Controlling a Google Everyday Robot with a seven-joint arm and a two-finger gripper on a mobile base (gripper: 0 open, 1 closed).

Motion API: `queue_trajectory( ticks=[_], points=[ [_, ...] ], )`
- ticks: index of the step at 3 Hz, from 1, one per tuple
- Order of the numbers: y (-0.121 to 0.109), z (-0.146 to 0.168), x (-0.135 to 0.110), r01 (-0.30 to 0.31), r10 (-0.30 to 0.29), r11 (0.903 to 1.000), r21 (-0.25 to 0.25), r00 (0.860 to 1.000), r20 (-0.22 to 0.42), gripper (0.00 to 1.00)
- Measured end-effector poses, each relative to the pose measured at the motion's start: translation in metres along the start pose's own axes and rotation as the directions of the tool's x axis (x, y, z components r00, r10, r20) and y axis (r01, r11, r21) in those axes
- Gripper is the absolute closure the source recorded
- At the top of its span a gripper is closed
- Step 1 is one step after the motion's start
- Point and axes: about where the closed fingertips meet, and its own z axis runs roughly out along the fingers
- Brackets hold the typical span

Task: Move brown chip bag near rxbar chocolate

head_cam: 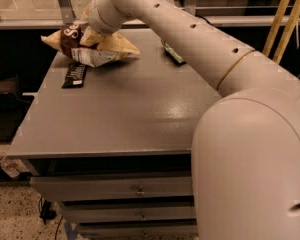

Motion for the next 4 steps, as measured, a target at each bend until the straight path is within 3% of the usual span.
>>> queue_trajectory(
  ticks=[1, 2, 3, 4],
  points=[
    [0.002, 0.002, -0.001, 0.0, 0.0, 1.0, -0.004, 1.0, 0.001, 0.0],
    [0.002, 0.002, -0.001, 0.0, 0.0, 1.0, -0.004, 1.0, 0.001, 0.0],
    [0.001, -0.003, -0.006, -0.002, 0.001, 0.9994, -0.035, 1.0, -0.008, 0.0],
    [-0.003, -0.034, -0.01, -0.018, 0.013, 0.9987, -0.049, 0.995, -0.094, 0.0]
  ],
)
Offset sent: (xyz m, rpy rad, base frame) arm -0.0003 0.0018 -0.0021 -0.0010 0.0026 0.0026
